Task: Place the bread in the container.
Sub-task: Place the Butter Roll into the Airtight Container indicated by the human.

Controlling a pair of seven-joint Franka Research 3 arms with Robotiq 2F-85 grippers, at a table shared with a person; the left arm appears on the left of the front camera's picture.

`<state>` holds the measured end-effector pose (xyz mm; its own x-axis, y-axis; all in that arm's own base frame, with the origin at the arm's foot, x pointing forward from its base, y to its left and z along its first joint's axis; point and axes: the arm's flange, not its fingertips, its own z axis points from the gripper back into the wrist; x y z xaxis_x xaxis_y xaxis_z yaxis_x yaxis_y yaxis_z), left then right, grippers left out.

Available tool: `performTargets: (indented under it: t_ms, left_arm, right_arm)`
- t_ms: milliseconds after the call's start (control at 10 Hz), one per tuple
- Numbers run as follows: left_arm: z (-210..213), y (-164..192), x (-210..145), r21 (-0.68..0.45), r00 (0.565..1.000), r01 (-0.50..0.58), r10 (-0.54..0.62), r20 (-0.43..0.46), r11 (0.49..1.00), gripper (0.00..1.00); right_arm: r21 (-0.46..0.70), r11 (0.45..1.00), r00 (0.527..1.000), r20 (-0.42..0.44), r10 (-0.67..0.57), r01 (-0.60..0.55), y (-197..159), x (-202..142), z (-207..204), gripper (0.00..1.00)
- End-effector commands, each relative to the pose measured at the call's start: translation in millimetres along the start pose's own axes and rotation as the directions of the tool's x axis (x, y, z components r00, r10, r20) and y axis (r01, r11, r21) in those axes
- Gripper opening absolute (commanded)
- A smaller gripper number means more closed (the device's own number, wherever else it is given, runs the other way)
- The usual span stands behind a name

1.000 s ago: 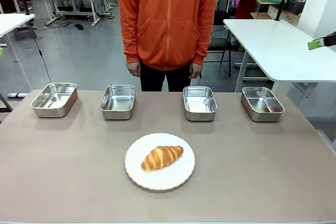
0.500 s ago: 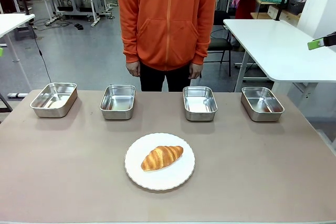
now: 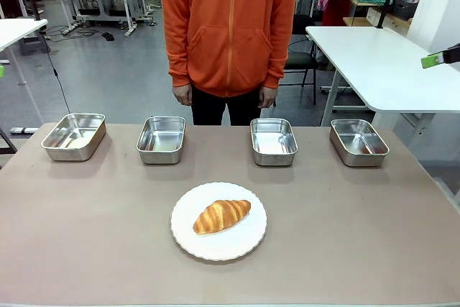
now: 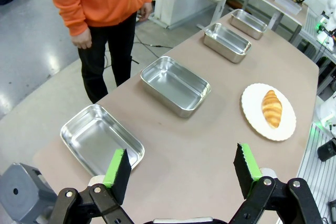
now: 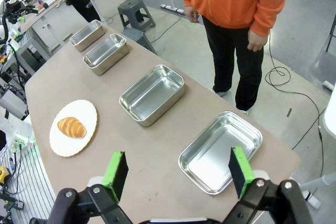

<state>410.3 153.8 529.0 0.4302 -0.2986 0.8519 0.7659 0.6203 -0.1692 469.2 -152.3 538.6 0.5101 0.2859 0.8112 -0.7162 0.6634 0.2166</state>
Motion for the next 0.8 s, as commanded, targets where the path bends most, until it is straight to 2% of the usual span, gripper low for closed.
performTargets:
  t_ms: [0,700]
  left_arm:
    - [0.9,-0.1,-0.2,0.001,1.0,0.001,-0.001,0.003,1.0,1.0]
    - [0.9,-0.1,-0.2,0.001,1.0,0.001,-0.001,0.003,1.0,1.0]
  right_arm:
    - [-0.008,1.0,1.0,0.005,0.004,-0.004,0.4,1.5,-0.7,1.0]
    - [-0.008,1.0,1.0,0.005,0.004,-0.004,0.4,1.5,-0.7,1.0]
